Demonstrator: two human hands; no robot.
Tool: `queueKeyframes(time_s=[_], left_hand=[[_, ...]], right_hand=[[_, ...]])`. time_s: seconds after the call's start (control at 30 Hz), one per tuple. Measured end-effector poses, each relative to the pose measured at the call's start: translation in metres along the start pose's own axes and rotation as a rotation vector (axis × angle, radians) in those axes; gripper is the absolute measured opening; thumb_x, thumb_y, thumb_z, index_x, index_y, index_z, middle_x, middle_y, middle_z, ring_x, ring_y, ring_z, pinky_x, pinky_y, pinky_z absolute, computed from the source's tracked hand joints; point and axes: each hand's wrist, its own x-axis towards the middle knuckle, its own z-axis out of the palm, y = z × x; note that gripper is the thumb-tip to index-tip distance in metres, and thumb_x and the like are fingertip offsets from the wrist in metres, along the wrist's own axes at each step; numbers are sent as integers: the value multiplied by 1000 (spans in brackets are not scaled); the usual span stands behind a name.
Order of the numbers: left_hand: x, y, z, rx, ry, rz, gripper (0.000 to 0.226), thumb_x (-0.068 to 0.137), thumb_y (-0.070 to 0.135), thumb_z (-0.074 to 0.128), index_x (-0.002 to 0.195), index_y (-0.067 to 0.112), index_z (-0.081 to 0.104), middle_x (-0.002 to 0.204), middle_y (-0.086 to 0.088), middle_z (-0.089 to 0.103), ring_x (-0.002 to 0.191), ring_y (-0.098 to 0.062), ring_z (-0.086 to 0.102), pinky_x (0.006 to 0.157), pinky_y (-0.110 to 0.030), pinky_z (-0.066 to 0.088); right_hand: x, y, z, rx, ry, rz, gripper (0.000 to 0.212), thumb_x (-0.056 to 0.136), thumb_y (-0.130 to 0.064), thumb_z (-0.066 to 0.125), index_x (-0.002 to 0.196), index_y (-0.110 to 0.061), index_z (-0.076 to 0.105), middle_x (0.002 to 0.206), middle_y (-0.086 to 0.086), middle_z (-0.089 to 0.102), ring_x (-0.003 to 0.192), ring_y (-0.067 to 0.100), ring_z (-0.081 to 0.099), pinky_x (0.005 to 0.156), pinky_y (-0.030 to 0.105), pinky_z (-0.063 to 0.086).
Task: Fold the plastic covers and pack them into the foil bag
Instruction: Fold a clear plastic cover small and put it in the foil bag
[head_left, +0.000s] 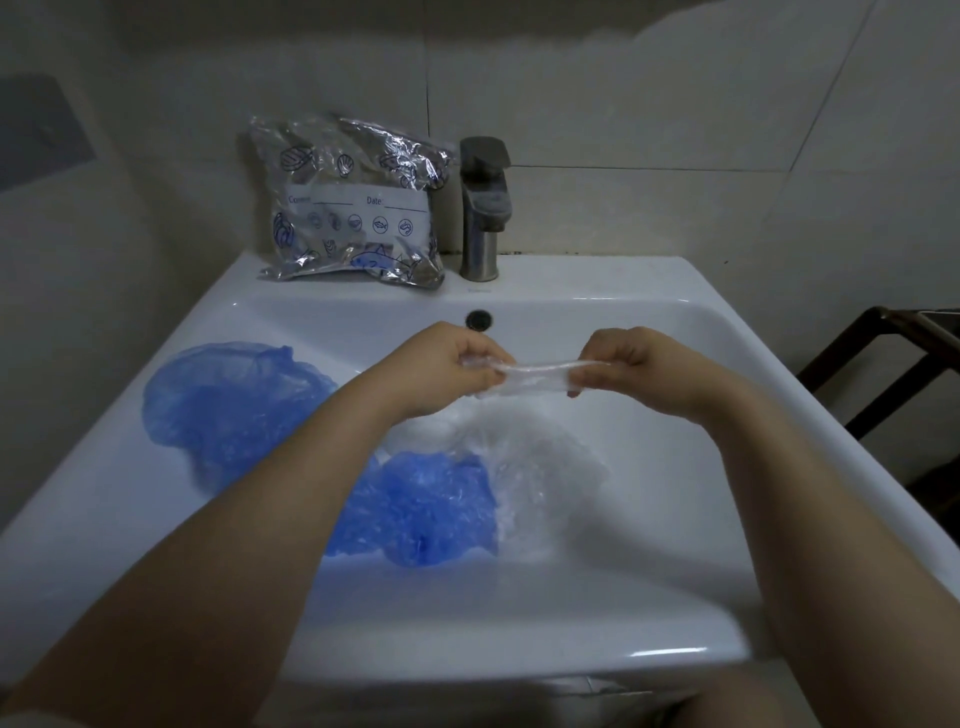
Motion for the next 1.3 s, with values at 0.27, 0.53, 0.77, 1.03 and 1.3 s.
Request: queueKeyframes(time_s=[0.27,0.53,0.77,1.03,1.3], left_hand=[[-6,10,-13,-18,-69,79,15,94,12,53,102,17,65,79,3,63,61,2,56,62,-8,45],[-10,10,-23,-544,-1,-75,28,96,1,37,103,14,60,67,7,60,52,-8,56,53,-19,47],[7,0,5,-1070,62,-436,70,82,69,41,114,9,58,110,-9,68,104,-21,63,86,-41,49],[10,0,27,-864,180,-393,11,96,22,50,96,17,59,94,-2,69,87,-13,66,94,-33,45],[9,-2,15,-896,157,-366,13,90,24,60,96,12,62,76,0,73,73,-12,70,78,-28,52]], right_hand=[[-5,6,-6,319,-1,-56,17,79,-35,63,71,-25,75,63,6,59,60,9,50,68,22,42],[-4,-1,1,499,-176,-50,30,94,-10,51,69,-20,64,63,5,64,63,15,59,88,37,50],[12,-22,46,601,220,2,18,96,-12,49,81,-8,57,64,6,66,61,13,61,68,22,50],[14,-20,54,574,135,119,10,93,-11,54,87,-4,59,75,5,68,66,9,65,64,22,50],[10,-27,50,539,134,10,9,89,-3,57,84,-11,54,72,8,69,63,15,63,53,20,44]])
